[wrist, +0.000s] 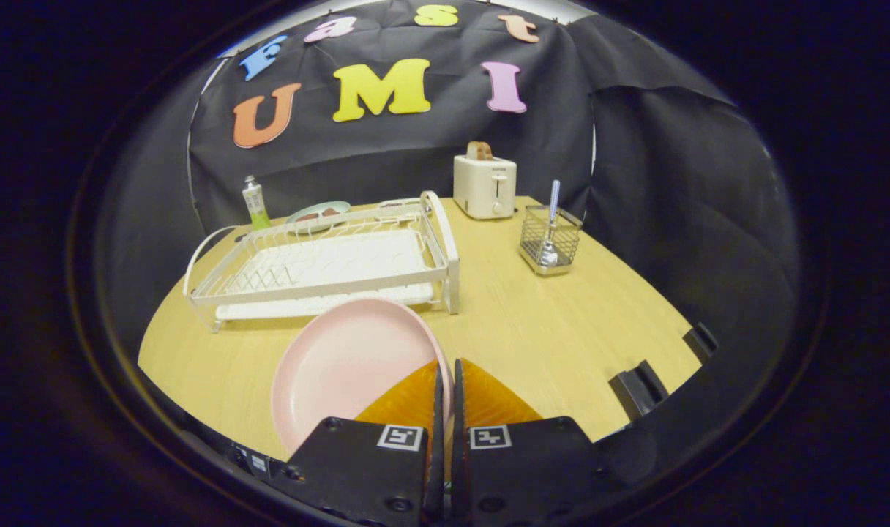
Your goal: Take the plate from the dish rack, then take the spoon from the basket and place it into the plate.
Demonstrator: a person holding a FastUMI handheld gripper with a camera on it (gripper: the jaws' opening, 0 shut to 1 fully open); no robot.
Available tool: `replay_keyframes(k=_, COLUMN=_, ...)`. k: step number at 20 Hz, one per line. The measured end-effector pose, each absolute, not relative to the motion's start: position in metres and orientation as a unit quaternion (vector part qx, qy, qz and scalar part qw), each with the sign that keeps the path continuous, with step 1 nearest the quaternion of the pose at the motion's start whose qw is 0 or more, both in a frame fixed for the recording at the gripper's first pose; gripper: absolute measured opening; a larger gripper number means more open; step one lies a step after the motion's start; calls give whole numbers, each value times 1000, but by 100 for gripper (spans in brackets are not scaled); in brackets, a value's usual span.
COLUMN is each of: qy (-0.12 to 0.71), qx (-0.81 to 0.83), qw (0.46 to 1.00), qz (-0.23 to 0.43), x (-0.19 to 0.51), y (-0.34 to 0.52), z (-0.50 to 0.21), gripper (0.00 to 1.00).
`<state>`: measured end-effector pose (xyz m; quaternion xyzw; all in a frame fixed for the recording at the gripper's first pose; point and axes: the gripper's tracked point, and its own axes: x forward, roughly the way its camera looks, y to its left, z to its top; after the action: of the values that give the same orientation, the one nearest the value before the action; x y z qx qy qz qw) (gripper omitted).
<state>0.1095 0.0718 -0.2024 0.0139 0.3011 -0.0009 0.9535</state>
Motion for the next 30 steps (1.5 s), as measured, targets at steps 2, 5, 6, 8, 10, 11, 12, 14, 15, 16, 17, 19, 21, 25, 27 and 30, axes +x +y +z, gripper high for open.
replay_keyframes(k=2, qy=317, qx=20, qw=948, qz=2, x=113, y=66, z=-220, gripper=10)
replay_keyframes(k=5, qy=335, qx=42, qw=941, qz=20, x=116, y=67, z=-233, gripper=10)
replay_keyframes(k=6, qy=333, qx=48, qw=941, qz=23, x=117, y=66, z=-231, gripper=10)
replay_keyframes(k=8, qy=317, qx=50, qw=947, qz=32, x=121, y=65, z=-220, gripper=9)
replay_keyframes(k=10, qy=285, qx=50, qw=956, qz=51, x=129, y=66, z=-203, gripper=9)
replay_keyframes(k=11, qy=264, qx=52, qw=961, qz=57, x=135, y=64, z=-194, gripper=11)
replay_keyframes(k=12, qy=243, qx=49, qw=967, qz=55, x=138, y=56, z=-182, gripper=32)
replay_keyframes(k=14, qy=204, qx=33, qw=977, qz=46, x=148, y=39, z=-164, gripper=73)
replay_keyframes(k=15, qy=190, qx=25, qw=981, qz=39, x=154, y=31, z=-157, gripper=94)
replay_keyframes(k=16, qy=181, qx=23, qw=983, qz=37, x=159, y=23, z=-151, gripper=100)
replay_keyframes(k=17, qy=175, qx=24, qw=984, qz=37, x=165, y=17, z=-145, gripper=100)
replay_keyframes(k=19, qy=168, qx=29, qw=984, qz=44, x=179, y=4, z=-135, gripper=100)
replay_keyframes(k=21, qy=154, qx=34, qw=986, qz=43, x=202, y=-16, z=-120, gripper=100)
replay_keyframes(k=25, qy=132, qx=3, qw=990, qz=43, x=248, y=-47, z=-95, gripper=100)
replay_keyframes(k=27, qy=130, qx=-5, qw=990, qz=52, x=271, y=-57, z=-86, gripper=100)
replay_keyframes(k=30, qy=129, qx=-23, qw=990, qz=44, x=309, y=-81, z=-81, gripper=100)
